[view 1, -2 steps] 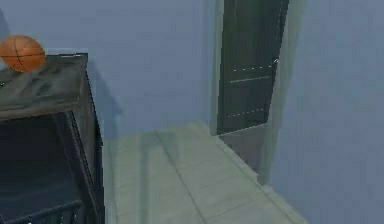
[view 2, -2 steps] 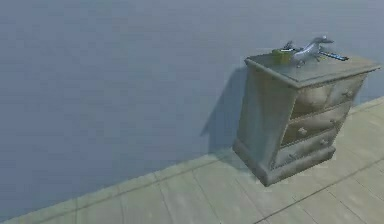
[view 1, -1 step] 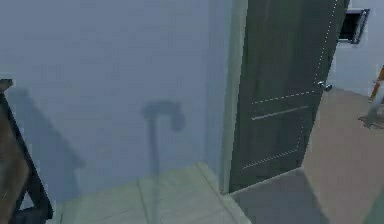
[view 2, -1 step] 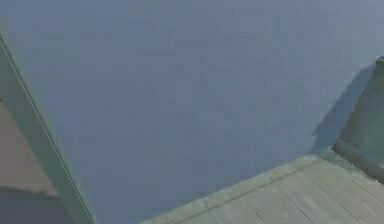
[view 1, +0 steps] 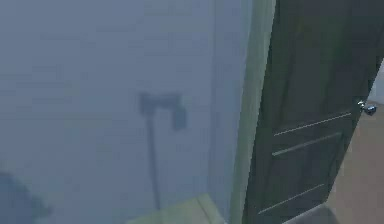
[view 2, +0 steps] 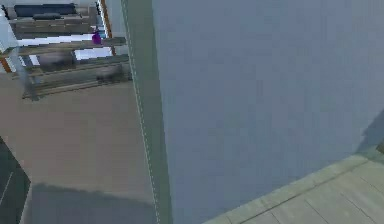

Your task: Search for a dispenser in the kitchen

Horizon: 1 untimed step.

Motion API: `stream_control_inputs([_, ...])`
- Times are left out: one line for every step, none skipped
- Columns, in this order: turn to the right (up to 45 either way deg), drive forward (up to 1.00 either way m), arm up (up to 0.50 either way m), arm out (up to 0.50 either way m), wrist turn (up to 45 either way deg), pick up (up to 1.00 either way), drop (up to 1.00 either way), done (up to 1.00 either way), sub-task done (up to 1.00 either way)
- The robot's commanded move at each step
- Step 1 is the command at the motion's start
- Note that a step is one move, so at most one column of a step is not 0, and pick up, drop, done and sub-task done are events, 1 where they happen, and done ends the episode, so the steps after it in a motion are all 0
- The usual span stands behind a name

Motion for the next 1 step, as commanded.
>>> stream_control_inputs([42.0, 0.00, 0.00, 0.00, 0.0, 0.00, 0.00, 0.00, 0.00])
